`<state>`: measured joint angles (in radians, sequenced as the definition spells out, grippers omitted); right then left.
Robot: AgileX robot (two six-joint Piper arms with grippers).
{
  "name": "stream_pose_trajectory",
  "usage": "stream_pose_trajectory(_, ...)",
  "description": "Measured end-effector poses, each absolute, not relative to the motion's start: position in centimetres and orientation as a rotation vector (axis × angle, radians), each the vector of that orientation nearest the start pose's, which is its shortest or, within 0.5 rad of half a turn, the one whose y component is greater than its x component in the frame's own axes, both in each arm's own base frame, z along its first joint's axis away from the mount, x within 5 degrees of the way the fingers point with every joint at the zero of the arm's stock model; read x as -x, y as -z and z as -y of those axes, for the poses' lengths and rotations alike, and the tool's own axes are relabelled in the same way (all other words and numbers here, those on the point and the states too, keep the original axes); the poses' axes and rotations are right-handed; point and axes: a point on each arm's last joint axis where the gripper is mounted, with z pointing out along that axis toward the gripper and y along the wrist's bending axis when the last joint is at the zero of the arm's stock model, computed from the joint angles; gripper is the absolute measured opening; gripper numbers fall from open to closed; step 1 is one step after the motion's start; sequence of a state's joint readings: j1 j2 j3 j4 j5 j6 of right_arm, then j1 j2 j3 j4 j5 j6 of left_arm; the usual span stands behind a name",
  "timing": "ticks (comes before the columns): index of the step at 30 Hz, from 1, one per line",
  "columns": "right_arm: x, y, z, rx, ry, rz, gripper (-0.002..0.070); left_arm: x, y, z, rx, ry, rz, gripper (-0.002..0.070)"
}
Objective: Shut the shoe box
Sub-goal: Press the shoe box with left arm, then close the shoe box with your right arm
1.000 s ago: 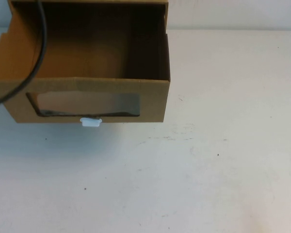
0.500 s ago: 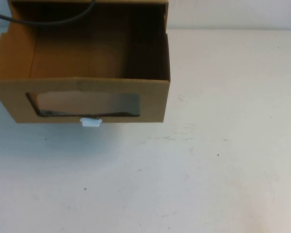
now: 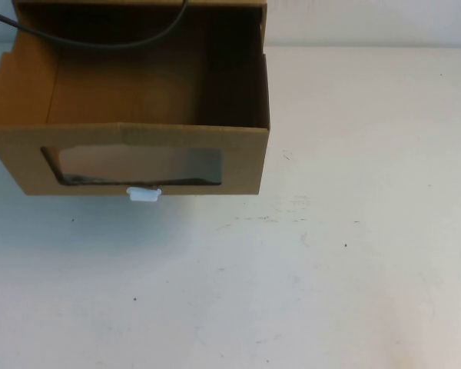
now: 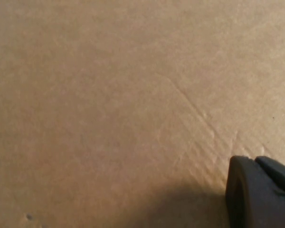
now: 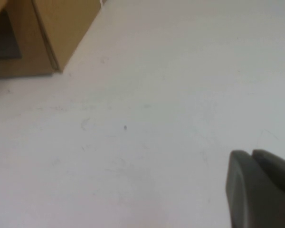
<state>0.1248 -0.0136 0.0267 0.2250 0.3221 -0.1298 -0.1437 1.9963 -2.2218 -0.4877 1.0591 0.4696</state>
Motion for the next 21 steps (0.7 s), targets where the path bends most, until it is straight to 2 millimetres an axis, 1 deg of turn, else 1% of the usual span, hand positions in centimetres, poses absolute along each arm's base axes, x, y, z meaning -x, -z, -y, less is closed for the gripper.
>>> stream_pose_trajectory(3,-5.4,-18.6,-1.4,-0.025,-0.323,-1.714,-0.0011,-43.8,-40.9,10.1,-0.615,0.433,-2.141,-0.0005)
stream_pose_trajectory(7,-5.6,-19.9,-1.1,-0.254,-0.518,-1.56,-0.0011,-43.8,-40.9,10.0,-0.616,0.419,-2.145,-0.0005)
stream_pose_trajectory(10,-5.6,-20.5,-0.7,-0.389,-0.614,-1.477,-0.0011,-43.8,-40.9,9.9,-0.614,0.411,-2.147,-0.0005)
stream_pose_trajectory(12,-5.6,-20.6,-0.6,-0.439,-0.655,-1.457,-0.0011,-43.8,-40.9,9.9,-0.614,0.408,-2.148,-0.0005)
stream_pose_trajectory(14,-5.5,-20.7,-1.0,-0.439,-0.71,-1.491,-0.0011,-43.8,-40.9,9.9,-0.612,0.407,-2.149,-0.0005)
stream_pose_trajectory(15,-5.3,-21.3,-1.4,-0.412,-0.741,-1.513,-0.0011,-43.8,-40.9,9.9,-0.611,0.405,-2.15,-0.0005)
stream_pose_trajectory(18,-4.9,-23.9,-2.5,-0.304,-0.8,-1.606,-0.0011,-43.8,-40.9,9.9,-0.611,0.402,-2.149,-0.0005)
stream_pose_trajectory(21,-5.4,-27.3,-3.7,-0.15,-0.801,-1.81,-0.0011,-43.8,-40.9,9.9,-0.608,0.402,-2.151,-0.0005)
